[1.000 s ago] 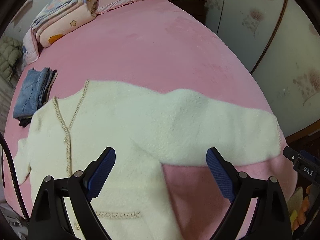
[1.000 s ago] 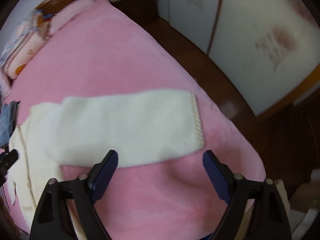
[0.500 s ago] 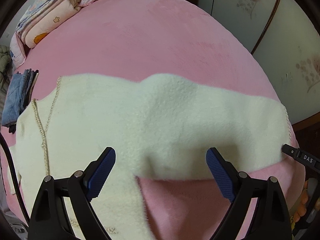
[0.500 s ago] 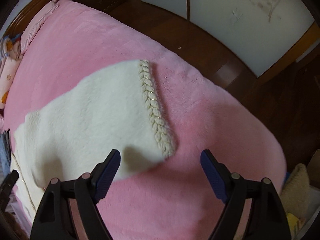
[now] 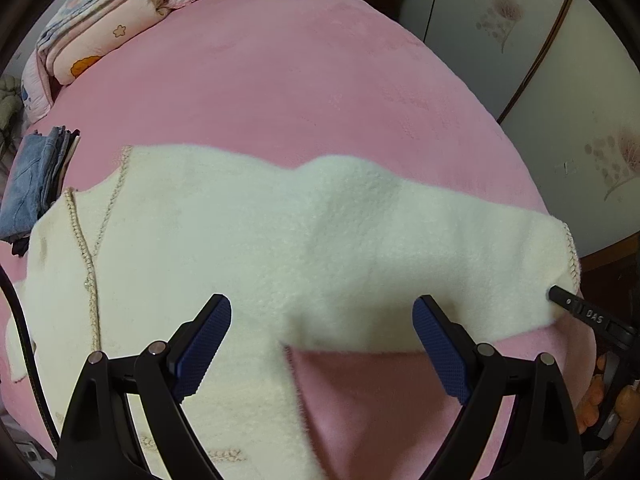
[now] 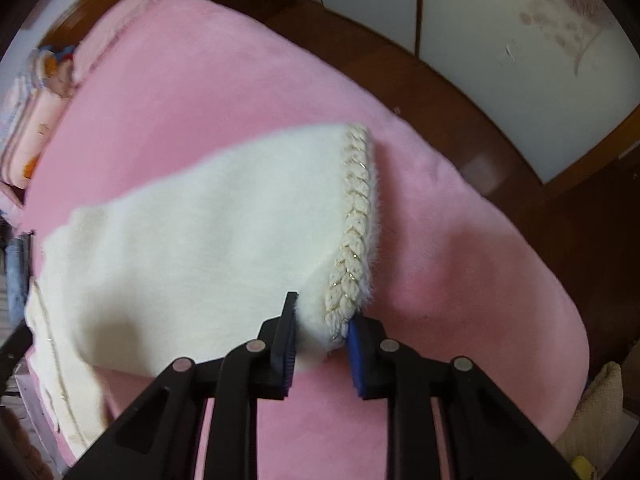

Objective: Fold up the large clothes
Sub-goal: 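Lift the sleeve with the right gripper and fold it across the cardigan front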

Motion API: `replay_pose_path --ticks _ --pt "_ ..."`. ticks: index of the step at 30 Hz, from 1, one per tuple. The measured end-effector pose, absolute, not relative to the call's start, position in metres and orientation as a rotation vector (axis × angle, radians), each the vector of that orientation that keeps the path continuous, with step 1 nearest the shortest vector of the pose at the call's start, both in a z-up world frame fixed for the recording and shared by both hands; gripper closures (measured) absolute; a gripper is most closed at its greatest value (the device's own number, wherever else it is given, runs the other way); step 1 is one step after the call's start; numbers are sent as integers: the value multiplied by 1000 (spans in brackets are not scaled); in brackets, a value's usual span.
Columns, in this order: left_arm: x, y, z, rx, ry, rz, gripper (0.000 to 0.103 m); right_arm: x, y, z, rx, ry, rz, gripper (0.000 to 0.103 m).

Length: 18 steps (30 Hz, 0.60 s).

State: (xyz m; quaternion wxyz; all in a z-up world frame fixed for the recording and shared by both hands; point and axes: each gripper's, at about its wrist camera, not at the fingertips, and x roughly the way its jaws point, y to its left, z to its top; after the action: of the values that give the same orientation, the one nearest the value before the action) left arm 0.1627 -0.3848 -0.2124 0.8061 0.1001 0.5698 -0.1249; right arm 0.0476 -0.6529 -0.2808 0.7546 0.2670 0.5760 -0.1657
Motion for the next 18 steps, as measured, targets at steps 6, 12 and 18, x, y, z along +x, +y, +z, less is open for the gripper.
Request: replay_pose_path --ticks 6,12,18 --pt "157 -340 -188 163 1184 -263 11 61 -595 -190 532 1069 -235 82" --pt "152 -254 -173 104 1158 -239 11 93 -477 -110 437 933 -37 82" --pt "152 -134 -176 64 1149 -161 11 136 -343 -112 292 937 152 82"
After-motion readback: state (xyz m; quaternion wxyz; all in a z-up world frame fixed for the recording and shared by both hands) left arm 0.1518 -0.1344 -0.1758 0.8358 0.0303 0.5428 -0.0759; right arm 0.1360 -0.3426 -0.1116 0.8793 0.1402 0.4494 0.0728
